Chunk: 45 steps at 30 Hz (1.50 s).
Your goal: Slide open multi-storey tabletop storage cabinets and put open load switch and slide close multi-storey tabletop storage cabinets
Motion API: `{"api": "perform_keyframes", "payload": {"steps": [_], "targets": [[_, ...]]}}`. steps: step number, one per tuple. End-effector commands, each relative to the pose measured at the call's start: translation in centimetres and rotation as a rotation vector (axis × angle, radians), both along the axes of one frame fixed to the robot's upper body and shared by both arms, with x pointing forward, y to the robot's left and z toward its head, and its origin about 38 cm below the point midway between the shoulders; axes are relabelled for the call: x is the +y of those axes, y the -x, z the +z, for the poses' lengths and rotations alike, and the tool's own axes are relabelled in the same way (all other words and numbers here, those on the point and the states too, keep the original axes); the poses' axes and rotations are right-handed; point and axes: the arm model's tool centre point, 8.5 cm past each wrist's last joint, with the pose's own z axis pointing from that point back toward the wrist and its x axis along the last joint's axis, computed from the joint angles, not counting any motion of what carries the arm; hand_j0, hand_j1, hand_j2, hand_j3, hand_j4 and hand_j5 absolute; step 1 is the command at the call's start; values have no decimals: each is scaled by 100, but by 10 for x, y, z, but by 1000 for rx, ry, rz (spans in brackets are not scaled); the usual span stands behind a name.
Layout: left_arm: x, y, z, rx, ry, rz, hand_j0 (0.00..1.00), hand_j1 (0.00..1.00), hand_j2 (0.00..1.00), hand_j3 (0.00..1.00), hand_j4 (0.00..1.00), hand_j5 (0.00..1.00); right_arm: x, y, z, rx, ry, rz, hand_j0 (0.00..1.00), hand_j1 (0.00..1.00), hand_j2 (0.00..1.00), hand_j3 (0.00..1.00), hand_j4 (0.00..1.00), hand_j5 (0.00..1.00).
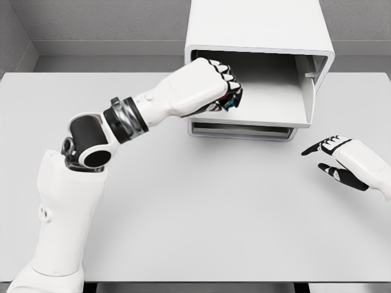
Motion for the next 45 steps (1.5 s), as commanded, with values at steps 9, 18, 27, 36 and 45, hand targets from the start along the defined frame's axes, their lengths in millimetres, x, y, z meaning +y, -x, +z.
{"api": "perform_keyframes", "payload": {"steps": [9, 18, 27, 36, 45], "targets": [[-9, -4, 0, -30, -72, 19, 34, 34, 34, 34, 34, 34, 5, 0, -2, 4, -17, 6, 62, 62, 62, 62, 62, 62], [-26, -1, 5, -54, -102, -26, 34, 34, 34, 34, 34, 34, 5, 0, -2, 2, -17, 7, 62, 62, 62, 62, 62, 62], [-32, -7, 1, -39, -127, -34, 34, 34, 34, 34, 34, 34, 6, 1, -1, 1, -17, 10, 62, 62, 62, 62, 62, 62], [-36, -6, -1, -38, -137, -45, 37, 37, 37, 37, 37, 37, 7, 0, -1, 1, -18, 14, 58, 58, 58, 58, 58, 58], [-35, -11, -2, -28, -141, -38, 46, 46, 46, 46, 46, 46, 10, 0, -2, 3, -20, 20, 57, 57, 57, 57, 57, 57]]}}
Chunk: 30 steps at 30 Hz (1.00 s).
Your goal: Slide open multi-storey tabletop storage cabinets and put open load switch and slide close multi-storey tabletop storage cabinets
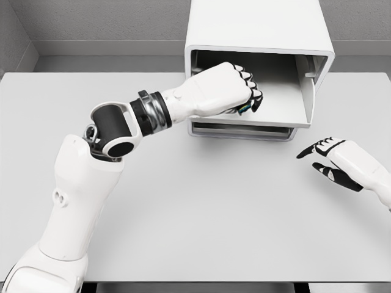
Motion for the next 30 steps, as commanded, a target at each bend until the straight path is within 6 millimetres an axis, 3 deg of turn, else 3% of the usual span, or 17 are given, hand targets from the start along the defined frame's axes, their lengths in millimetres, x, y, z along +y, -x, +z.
{"api": "perform_keyframes", "payload": {"steps": [1, 30], "targets": [[1, -1, 1, 3, 7, 3, 47, 47, 47, 47, 47, 47, 0, 0, 0, 2, -7, 1, 57, 57, 57, 57, 57, 57], [0, 0, 0, 3, 4, -1, 62, 62, 62, 62, 62, 62, 2, 0, -1, 5, -10, 6, 58, 58, 58, 58, 58, 58]]}}
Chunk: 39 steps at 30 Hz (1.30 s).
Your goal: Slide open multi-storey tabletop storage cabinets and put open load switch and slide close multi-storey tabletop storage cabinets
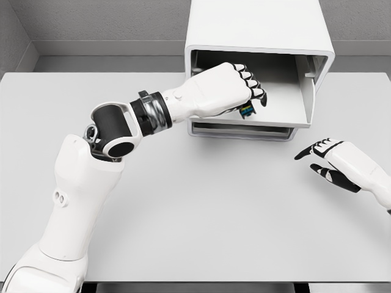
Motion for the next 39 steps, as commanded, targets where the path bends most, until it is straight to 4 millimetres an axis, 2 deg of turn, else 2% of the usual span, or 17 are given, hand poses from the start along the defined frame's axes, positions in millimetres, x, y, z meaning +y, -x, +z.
{"api": "perform_keyframes", "payload": {"steps": [1, 7, 22, 31, 39], "targets": [[0, 0, 0, -1, 0, 4, 62, 62, 62, 62, 62, 62, 0, 0, 1, 0, -7, -1, 58, 58, 58, 58, 58, 58], [0, -1, 0, -5, -7, 9, 63, 63, 63, 63, 63, 63, 0, 0, 1, 0, -7, -1, 58, 58, 58, 58, 58, 58], [1, 1, 3, -15, -2, 9, 72, 72, 72, 72, 72, 72, -1, -1, 0, 1, -7, -3, 58, 58, 58, 58, 58, 58], [3, 0, 5, -18, 4, 14, 81, 81, 81, 81, 81, 81, -1, -1, 1, -1, -7, -3, 58, 58, 58, 58, 58, 58], [6, 6, 16, -50, 24, 11, 84, 84, 84, 84, 84, 84, -2, -1, 1, -2, -5, -4, 58, 58, 58, 58, 58, 58]]}}
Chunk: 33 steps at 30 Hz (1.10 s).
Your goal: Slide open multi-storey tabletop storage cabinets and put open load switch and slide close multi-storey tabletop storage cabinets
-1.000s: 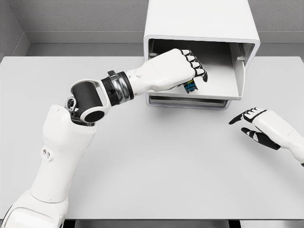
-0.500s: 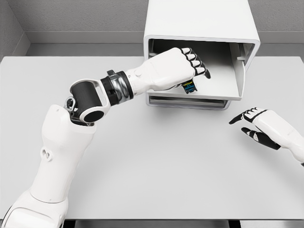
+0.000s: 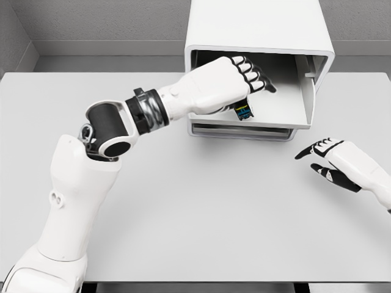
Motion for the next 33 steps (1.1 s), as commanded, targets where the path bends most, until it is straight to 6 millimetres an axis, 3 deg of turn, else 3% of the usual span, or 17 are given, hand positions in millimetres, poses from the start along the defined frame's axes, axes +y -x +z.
{"api": "perform_keyframes", "payload": {"steps": [1, 7, 17, 22, 28, 29, 33], "targets": [[1, 2, 5, -9, 15, -2, 84, 84, 84, 84, 84, 84, -1, 0, 0, 2, -6, -2, 58, 58, 58, 58, 58, 58], [5, 2, 10, -19, 30, 5, 85, 85, 85, 85, 85, 85, -1, 0, 0, 1, -8, -2, 58, 58, 58, 58, 58, 58], [12, 13, 28, -65, 81, -9, 99, 99, 99, 99, 99, 99, -1, 0, 1, -1, -9, -2, 58, 58, 58, 58, 58, 58], [28, 12, 40, -62, 161, -7, 100, 100, 100, 100, 100, 100, 1, 0, 1, 0, -8, 2, 58, 58, 58, 58, 58, 58], [56, 10, 54, -36, 303, -18, 100, 100, 100, 100, 100, 100, 2, 0, 2, -3, -10, 6, 58, 58, 58, 58, 58, 58], [66, 9, 46, -14, 303, -8, 100, 100, 100, 100, 100, 100, 2, 0, 2, -4, -10, 7, 58, 58, 58, 58, 58, 58], [148, 9, 35, 33, 355, 88, 100, 100, 100, 100, 100, 100, 3, -1, 3, -6, -15, 8, 58, 58, 58, 58, 58, 58]]}}
